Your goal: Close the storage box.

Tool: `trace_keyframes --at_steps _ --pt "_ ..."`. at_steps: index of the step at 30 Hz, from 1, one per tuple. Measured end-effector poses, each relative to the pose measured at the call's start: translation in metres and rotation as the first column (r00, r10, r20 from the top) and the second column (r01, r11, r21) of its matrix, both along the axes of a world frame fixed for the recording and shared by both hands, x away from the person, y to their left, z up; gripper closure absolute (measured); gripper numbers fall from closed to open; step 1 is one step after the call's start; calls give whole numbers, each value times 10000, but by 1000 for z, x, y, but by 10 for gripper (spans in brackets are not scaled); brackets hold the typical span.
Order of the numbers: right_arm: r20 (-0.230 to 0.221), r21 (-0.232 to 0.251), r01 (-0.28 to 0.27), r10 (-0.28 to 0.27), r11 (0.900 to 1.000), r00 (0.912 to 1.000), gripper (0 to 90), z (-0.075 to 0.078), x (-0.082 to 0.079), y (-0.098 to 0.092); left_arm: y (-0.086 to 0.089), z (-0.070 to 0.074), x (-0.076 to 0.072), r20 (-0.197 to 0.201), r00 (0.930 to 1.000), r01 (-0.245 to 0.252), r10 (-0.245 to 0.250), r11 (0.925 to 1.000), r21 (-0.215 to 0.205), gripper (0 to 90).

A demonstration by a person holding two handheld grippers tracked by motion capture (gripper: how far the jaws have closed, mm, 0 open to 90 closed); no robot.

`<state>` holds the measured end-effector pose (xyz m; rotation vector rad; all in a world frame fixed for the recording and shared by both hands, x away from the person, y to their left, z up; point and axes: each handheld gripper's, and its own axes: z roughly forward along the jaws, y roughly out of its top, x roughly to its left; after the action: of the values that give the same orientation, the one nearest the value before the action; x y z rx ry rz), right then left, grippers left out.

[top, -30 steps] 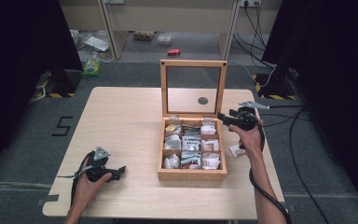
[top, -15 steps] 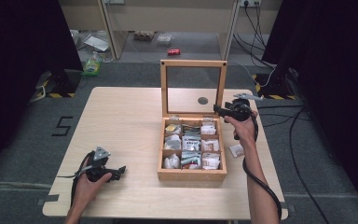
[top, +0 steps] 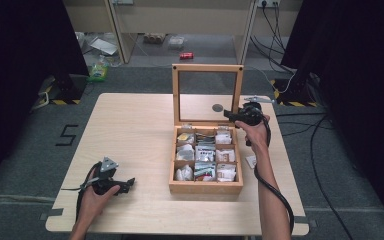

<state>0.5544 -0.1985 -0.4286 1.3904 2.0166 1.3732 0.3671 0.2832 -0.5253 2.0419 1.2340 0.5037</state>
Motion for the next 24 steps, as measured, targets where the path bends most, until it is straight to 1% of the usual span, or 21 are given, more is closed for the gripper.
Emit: trace_keyframes --at_steps 1,2,3,4,5,6,7,9,12,14,19,23,24 --pt "32 36 -169 169 9999 9999 408 1 -1 3 0 0 0 -2 10000 3 -3 10000 3 0" --pt "32 36 -169 169 9999 9999 408 1 -1 3 0 0 0 0 10000 0 0 10000 -1 0" --pt "87 -228 -169 171 9996 9998 415 2 -1 5 0 0 0 0 10000 1 -1 10000 5 0" --pt "86 -339 -174 177 9993 9998 420 2 -2 6 0 0 0 -1 10000 1 -1 10000 2 0" --pt "86 -339 -174 177 9993 9998 420 2 -2 6 0 0 0 -1 10000 1 -1 10000 2 0" --pt "149 -506 -270 278 9984 9995 430 3 -2 5 0 0 0 -1 10000 -1 1 10000 4 0" --pt "169 -524 -295 304 9982 9994 432 3 -2 5 0 0 0 -1 10000 1 -1 10000 3 0" --pt "183 -517 -304 314 9982 9993 434 3 -2 5 0 0 0 -2 10000 0 0 10000 1 0" --pt "393 -536 -355 377 9979 9985 440 2 -4 3 0 0 0 3 10000 2 -2 10000 3 0" --pt "385 -386 -335 350 9987 9986 443 2 -6 2 0 0 0 1 10000 1 -1 10000 6 0" --pt "342 -279 -491 500 9984 9982 479 2 -9 -1 0 0 0 2 10000 1 -1 10000 4 0" --pt "410 -334 -548 561 9979 9976 489 1 -12 -1 0 0 0 2 10000 2 -2 10000 4 0" --pt "579 -428 -594 618 9973 9964 492 1 -12 -1 0 0 0 2 10000 -1 1 10000 4 0"
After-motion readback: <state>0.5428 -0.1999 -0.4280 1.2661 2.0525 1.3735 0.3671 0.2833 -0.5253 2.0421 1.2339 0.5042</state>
